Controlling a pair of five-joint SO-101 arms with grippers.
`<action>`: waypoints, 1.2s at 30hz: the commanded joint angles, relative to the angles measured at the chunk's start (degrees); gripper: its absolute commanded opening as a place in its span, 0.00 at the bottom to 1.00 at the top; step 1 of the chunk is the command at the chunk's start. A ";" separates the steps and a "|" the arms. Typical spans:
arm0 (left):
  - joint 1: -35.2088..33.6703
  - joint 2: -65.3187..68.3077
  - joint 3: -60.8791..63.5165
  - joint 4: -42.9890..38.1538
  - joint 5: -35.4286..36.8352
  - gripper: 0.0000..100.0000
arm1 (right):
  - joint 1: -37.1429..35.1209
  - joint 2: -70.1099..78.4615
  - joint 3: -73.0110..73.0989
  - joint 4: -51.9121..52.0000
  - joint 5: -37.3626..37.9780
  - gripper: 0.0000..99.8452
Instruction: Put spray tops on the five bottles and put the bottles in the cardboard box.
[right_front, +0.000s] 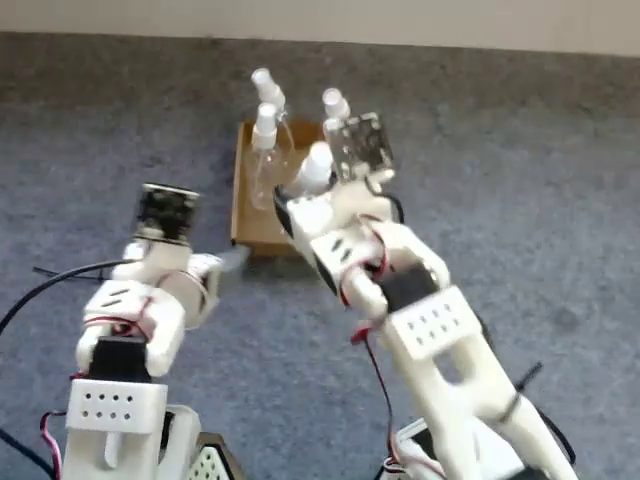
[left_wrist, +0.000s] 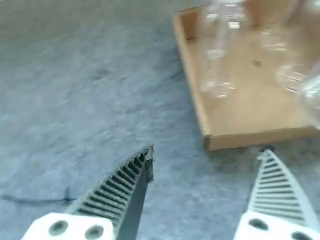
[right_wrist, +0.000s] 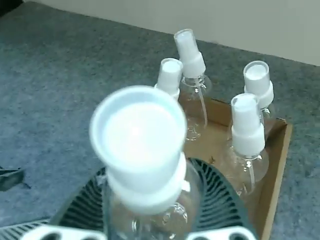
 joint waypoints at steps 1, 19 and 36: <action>-6.99 -0.57 -0.13 -3.08 1.67 0.25 | 2.33 10.24 -7.78 -5.49 0.00 0.00; -10.59 -0.57 -0.13 -3.43 5.10 0.25 | 1.98 26.42 -8.84 -20.09 0.00 0.00; -10.59 -0.57 -0.13 -3.43 5.10 0.25 | 1.89 37.76 -9.27 -21.05 0.00 0.00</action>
